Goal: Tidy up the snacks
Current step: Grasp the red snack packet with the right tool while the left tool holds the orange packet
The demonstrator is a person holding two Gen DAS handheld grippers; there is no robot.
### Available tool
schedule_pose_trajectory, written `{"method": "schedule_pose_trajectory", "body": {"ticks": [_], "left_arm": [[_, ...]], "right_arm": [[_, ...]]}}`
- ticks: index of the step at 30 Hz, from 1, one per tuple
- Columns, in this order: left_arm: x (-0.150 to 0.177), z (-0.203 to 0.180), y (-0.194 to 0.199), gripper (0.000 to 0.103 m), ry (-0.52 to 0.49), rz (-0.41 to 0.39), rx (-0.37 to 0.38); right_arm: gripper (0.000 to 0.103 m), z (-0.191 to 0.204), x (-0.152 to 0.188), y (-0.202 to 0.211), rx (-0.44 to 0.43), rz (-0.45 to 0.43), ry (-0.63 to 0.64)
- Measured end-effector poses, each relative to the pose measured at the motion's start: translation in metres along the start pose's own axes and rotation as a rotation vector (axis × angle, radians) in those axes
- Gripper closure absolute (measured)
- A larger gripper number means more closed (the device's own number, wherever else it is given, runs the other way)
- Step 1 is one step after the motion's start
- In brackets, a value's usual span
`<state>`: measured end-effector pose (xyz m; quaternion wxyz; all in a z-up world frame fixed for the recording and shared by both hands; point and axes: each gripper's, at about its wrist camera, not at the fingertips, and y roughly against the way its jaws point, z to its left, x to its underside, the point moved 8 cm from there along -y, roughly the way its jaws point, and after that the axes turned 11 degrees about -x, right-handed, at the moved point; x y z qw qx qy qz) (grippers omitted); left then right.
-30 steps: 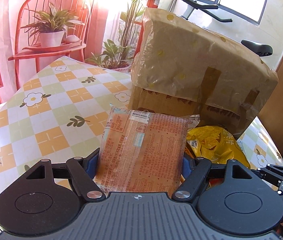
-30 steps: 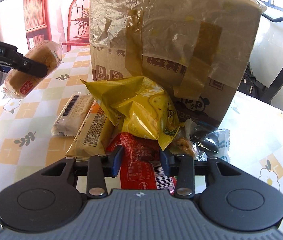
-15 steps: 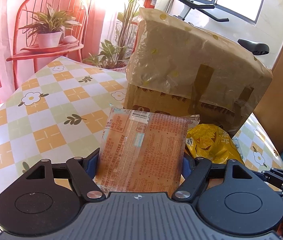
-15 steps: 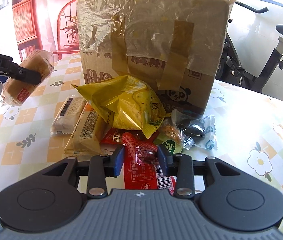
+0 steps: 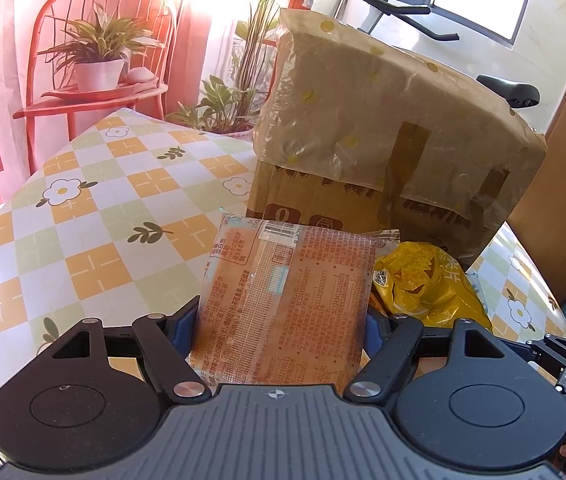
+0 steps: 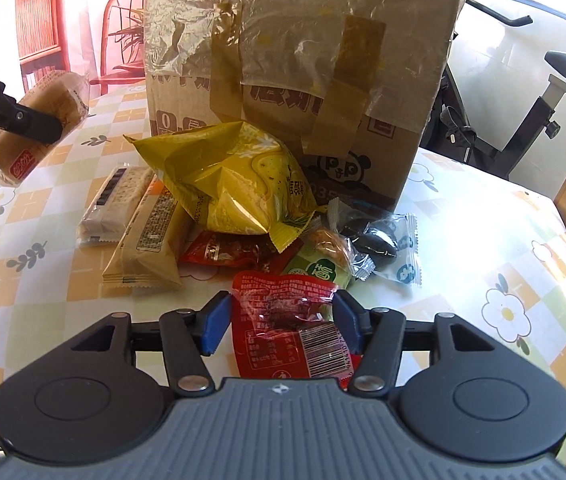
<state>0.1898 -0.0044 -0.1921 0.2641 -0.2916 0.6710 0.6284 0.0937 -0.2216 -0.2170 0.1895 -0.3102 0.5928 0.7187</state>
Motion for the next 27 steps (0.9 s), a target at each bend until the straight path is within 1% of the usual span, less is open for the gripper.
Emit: {"method": "schedule_pose_trajectory", "body": {"ticks": [3,5,8,13,17,21,23,27], "left_arm": [[0.001,0.0,-0.001,0.025,-0.001,0.004,-0.001],[0.002,0.0,-0.002,0.025,-0.006,0.007,-0.005],[0.004,-0.001,-0.003,0.025,-0.013,0.01,-0.016],[0.006,0.0,-0.005,0.025,-0.016,0.006,-0.046],[0.008,0.001,-0.006,0.025,-0.016,0.005,-0.056],[0.009,-0.001,-0.005,0.025,-0.017,0.005,-0.038],[0.009,-0.001,-0.004,0.025,-0.016,0.003,-0.037],[0.01,-0.002,-0.005,0.025,-0.013,0.014,-0.023]], "right_arm": [[0.039,-0.002,0.002,-0.002,0.001,0.011,-0.015],[0.034,-0.004,0.005,-0.005,0.0,0.019,-0.032],[0.031,-0.007,0.009,-0.007,-0.001,0.02,-0.056],[0.031,-0.012,0.014,-0.009,-0.011,-0.003,-0.12],[0.031,-0.011,0.015,-0.007,-0.018,-0.013,-0.126],[0.031,-0.014,0.015,-0.009,-0.014,-0.005,-0.139],[0.031,-0.013,0.015,-0.006,-0.002,-0.015,-0.137],[0.031,-0.014,0.016,-0.007,0.008,0.001,-0.154]]}}
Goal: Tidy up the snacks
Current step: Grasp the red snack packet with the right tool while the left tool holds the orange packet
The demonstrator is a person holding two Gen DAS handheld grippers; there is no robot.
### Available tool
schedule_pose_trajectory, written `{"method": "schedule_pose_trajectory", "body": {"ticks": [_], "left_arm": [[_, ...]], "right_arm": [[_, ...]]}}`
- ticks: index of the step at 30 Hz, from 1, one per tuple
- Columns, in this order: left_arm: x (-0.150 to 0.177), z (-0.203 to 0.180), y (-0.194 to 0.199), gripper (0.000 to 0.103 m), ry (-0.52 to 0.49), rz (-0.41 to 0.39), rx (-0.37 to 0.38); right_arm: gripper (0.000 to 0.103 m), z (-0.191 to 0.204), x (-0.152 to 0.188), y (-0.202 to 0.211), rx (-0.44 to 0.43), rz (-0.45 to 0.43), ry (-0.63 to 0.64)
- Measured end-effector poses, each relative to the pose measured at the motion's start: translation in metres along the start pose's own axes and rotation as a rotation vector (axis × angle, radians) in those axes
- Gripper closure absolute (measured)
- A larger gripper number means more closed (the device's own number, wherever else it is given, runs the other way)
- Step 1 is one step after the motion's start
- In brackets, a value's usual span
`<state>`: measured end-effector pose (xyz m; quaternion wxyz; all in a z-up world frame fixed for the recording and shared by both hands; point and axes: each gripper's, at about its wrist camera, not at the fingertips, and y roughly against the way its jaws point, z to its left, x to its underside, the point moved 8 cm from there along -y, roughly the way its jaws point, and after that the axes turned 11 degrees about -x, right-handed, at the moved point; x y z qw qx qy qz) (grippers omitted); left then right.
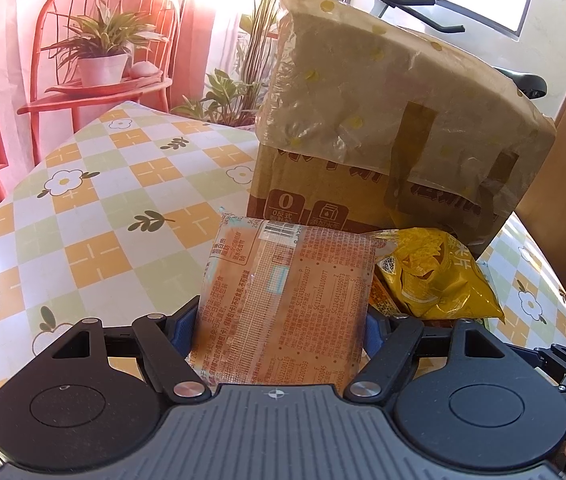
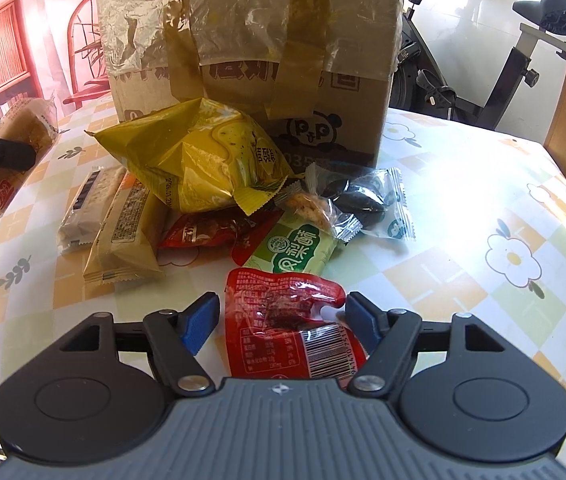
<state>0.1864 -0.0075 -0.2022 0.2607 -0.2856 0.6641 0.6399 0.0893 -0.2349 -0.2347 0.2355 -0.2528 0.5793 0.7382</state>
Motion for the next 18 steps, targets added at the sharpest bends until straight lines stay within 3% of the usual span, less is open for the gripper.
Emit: {"method": "schedule_pose_trajectory", "body": {"ticks": [7,13,18], "left_arm": [[0.0028,-0.0028,-0.0004,0.025,-0.028,0.005,-0.014],[0.0031,-0.0018,-0.0008,0.025,-0.035,0.004,-0.028],[0.0036,-0.0027,0.0008,0.024,-0.037,-0.001,-0.025]], "right_arm": [[0.031,-0.0014,0.0009,-0.001,0.035,-0.006,0.005],[0.023,-0.0015,0.0047,-0.0001,0.079,-0.042,0.025],[0.034,0.0032,0.0058,0.0013,0.065,-0.062,0.054]]}}
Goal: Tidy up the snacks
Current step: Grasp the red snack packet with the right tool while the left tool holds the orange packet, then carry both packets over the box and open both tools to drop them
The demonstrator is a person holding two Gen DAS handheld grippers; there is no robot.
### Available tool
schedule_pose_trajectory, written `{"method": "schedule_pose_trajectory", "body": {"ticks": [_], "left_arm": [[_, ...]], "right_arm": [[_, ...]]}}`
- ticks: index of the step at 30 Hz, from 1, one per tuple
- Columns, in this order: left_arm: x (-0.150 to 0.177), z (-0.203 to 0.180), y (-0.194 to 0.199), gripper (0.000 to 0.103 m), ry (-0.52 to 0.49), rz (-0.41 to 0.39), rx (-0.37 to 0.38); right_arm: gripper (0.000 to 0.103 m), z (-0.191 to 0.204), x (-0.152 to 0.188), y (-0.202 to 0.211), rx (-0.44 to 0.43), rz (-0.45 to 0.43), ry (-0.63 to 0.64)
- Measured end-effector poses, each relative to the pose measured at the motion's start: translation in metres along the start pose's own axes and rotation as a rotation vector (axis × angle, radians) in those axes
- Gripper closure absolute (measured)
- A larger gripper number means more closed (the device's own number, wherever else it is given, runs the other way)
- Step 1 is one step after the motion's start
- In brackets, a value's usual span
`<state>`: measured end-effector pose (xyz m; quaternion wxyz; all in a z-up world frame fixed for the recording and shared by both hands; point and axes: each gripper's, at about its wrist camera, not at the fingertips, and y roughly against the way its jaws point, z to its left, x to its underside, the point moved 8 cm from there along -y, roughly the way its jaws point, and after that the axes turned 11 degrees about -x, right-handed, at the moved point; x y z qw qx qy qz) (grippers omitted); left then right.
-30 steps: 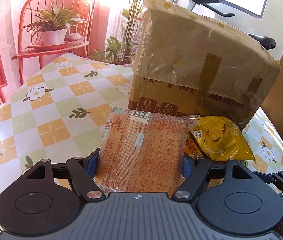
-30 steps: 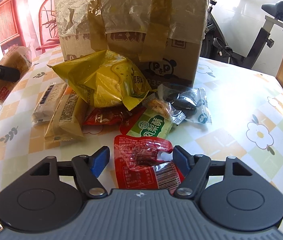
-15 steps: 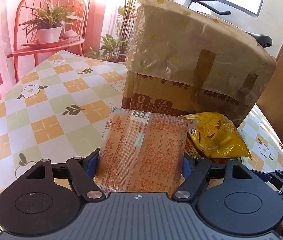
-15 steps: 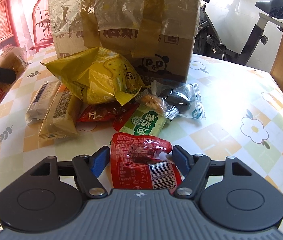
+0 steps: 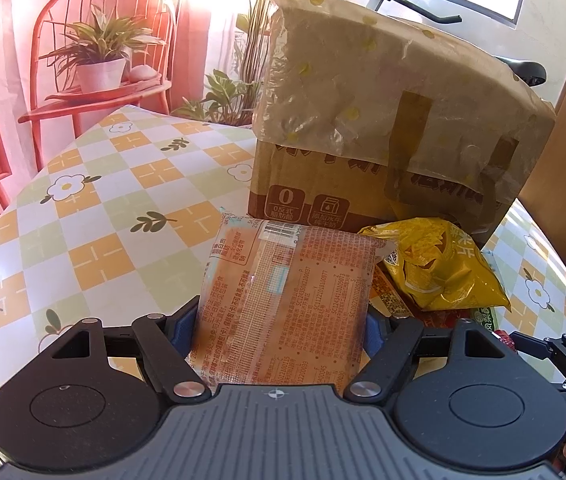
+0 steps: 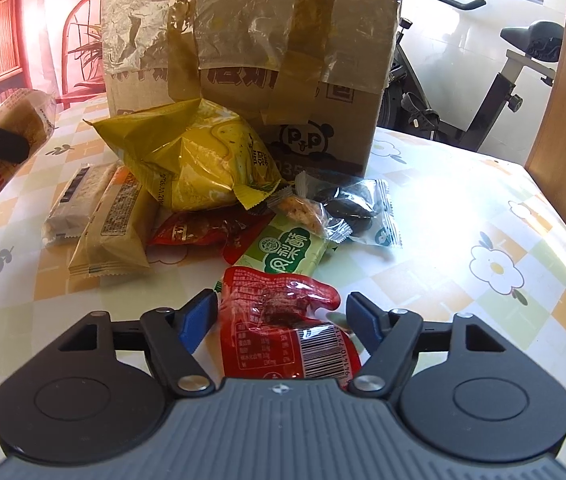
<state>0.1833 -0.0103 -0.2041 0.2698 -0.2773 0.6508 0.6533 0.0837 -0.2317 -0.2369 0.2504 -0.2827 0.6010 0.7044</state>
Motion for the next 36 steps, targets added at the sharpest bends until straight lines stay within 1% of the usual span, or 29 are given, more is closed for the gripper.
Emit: {"method": "schedule_pose_trajectory", "body": {"ticks": [3,4,6,8,9,11,12,13,16,18,20,22,23,25,28,30,32,33,34,36], "left_arm": [[0.001,-0.001,0.0,0.024,-0.001,0.001,-0.001],[0.002,-0.001,0.0,0.024,0.0,0.004,0.001],[0.002,-0.001,-0.001,0.024,0.002,0.01,0.011],[0.002,-0.001,0.0,0.025,0.0,0.005,0.015],[0.001,-0.001,0.002,0.026,0.002,-0.001,0.02],[-0.002,-0.001,0.004,0.029,0.007,-0.012,0.026],[-0.003,-0.002,0.005,0.033,0.008,-0.019,0.029],[-0.005,-0.002,0.006,0.035,0.008,-0.024,0.03],[-0.005,-0.006,0.003,0.035,-0.006,-0.018,0.036],[-0.001,-0.005,-0.002,0.035,-0.005,0.005,0.031],[0.001,-0.001,-0.002,0.033,0.004,0.016,0.025],[0.003,0.003,-0.001,0.02,0.009,0.023,0.028],[0.003,0.003,0.0,0.017,0.007,0.021,0.029],[0.006,0.003,0.0,0.016,-0.011,0.026,0.025],[0.014,-0.001,-0.007,0.013,-0.04,0.072,0.021],[0.021,-0.004,-0.015,0.013,-0.067,0.104,0.011],[0.026,-0.004,-0.022,0.014,-0.087,0.112,-0.015],[0.029,-0.004,-0.026,0.017,-0.095,0.122,-0.023],[0.031,-0.004,-0.029,0.025,-0.099,0.133,-0.019],[0.031,-0.004,-0.028,0.03,-0.093,0.132,-0.004]], "right_arm": [[0.038,0.001,0.0,0.001,-0.019,-0.006,-0.002],[0.043,0.002,0.0,0.001,-0.02,-0.008,0.0],[0.047,0.001,0.0,0.003,-0.015,-0.016,-0.003],[0.054,-0.002,0.0,0.004,-0.019,-0.022,-0.02],[0.057,-0.004,-0.001,0.006,-0.025,-0.029,-0.029],[0.065,-0.006,-0.004,0.01,-0.032,-0.044,-0.047],[0.066,-0.007,-0.006,0.013,-0.035,-0.054,-0.053],[0.073,-0.008,-0.009,0.016,-0.039,-0.064,-0.058],[0.079,-0.007,-0.02,0.022,-0.043,-0.087,-0.046],[0.08,-0.006,-0.023,0.021,-0.04,-0.082,-0.033],[0.08,-0.008,-0.025,0.02,-0.04,-0.081,-0.048],[0.08,-0.007,-0.025,0.02,-0.048,-0.083,-0.063],[0.08,-0.006,-0.024,0.021,-0.05,-0.082,-0.06],[0.08,-0.004,-0.025,0.02,-0.051,-0.081,-0.051],[0.08,-0.004,-0.026,0.02,-0.055,-0.083,-0.057],[0.081,-0.004,-0.027,0.02,-0.054,-0.085,-0.052],[0.083,-0.004,-0.029,0.02,-0.051,-0.088,-0.054],[0.084,-0.004,-0.029,0.021,-0.052,-0.091,-0.056],[0.089,-0.004,-0.03,0.021,-0.053,-0.091,-0.056],[0.088,-0.002,-0.032,0.023,-0.056,-0.095,-0.053]]}}
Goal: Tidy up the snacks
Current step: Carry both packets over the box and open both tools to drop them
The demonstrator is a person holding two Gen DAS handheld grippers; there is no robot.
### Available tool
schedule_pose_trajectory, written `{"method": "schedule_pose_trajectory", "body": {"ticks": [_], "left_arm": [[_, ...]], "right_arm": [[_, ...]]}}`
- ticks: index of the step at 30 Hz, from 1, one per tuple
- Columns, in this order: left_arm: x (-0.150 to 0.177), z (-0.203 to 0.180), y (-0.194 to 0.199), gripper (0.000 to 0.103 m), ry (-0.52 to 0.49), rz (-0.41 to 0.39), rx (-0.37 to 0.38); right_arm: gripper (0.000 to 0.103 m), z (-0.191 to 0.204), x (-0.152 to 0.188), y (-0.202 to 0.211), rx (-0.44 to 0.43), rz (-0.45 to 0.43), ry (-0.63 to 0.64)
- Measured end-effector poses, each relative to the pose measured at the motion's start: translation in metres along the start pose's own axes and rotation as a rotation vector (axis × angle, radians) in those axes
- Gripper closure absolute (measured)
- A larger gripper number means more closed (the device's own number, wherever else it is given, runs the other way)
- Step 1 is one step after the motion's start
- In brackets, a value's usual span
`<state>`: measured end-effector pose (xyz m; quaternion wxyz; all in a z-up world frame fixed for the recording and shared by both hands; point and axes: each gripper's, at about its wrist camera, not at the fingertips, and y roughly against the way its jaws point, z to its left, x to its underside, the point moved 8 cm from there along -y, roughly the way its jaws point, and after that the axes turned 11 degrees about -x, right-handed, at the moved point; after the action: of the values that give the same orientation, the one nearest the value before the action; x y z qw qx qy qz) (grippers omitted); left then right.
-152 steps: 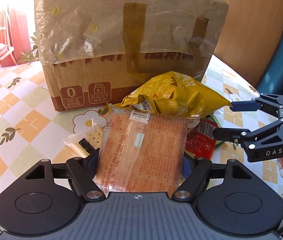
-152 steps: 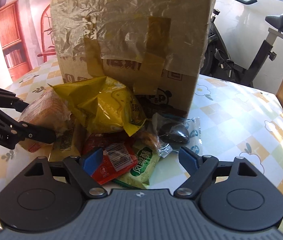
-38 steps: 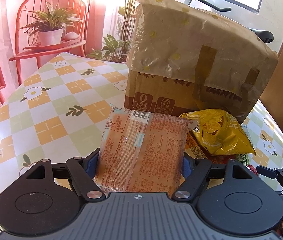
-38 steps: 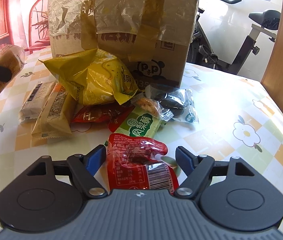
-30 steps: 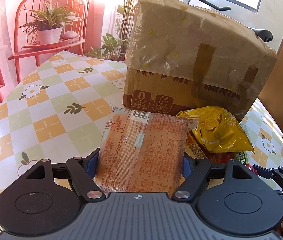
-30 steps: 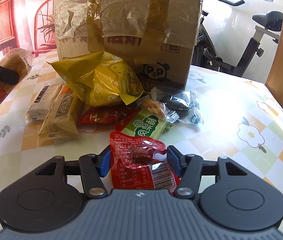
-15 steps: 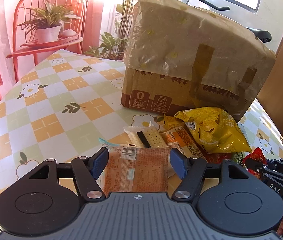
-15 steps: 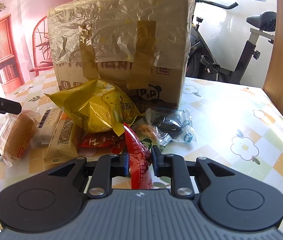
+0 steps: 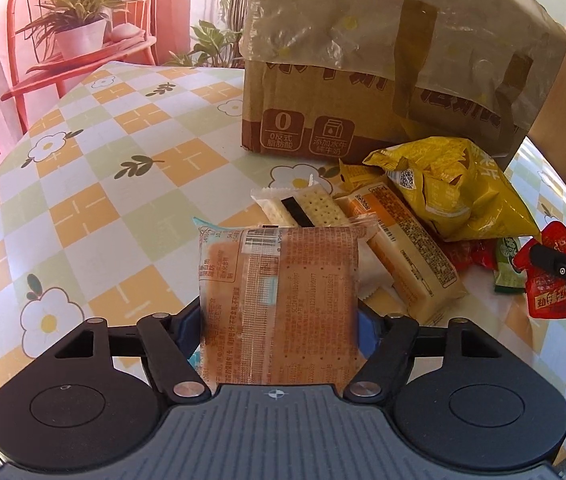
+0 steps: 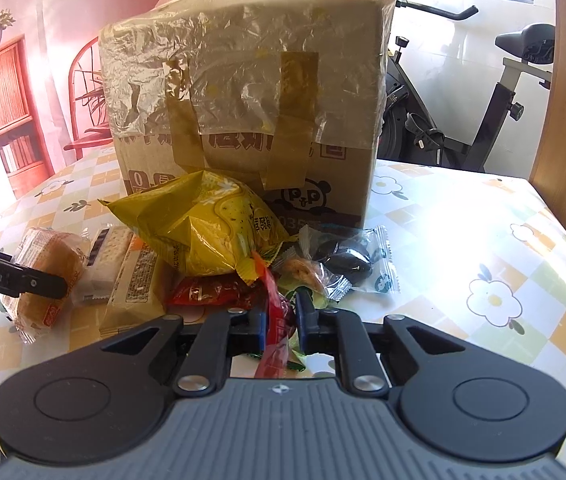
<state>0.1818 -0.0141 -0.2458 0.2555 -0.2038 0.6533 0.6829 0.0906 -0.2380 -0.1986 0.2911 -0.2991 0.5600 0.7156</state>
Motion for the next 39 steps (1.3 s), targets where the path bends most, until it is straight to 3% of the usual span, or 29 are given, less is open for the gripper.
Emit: {"method": "schedule_pose_trajectory", "body": {"ticks": [11,20,27,33,39], "left_arm": [[-0.043,0.015,0.046,0.031,0.083,-0.187,0.032],[-0.113,0.009,0.089,0.031,0.085,-0.369,0.057],[-0.179,-0.005,0.112,0.031,0.089,-0.467,0.103],[-0.242,-0.034,0.108,0.031,0.05,-0.507,0.119],[-0.277,-0.057,0.07,0.031,0.003,-0.447,0.109]], "right_arm": [[0.089,0.003,-0.037,0.022,-0.006,-0.104,0.025],[0.088,-0.005,-0.117,0.055,0.005,-0.268,0.069],[0.088,-0.006,-0.193,0.068,-0.02,-0.362,0.11],[0.088,-0.015,-0.25,0.038,-0.034,-0.36,0.106],[0.088,-0.033,-0.261,-0.015,-0.029,-0.268,0.053]]}}
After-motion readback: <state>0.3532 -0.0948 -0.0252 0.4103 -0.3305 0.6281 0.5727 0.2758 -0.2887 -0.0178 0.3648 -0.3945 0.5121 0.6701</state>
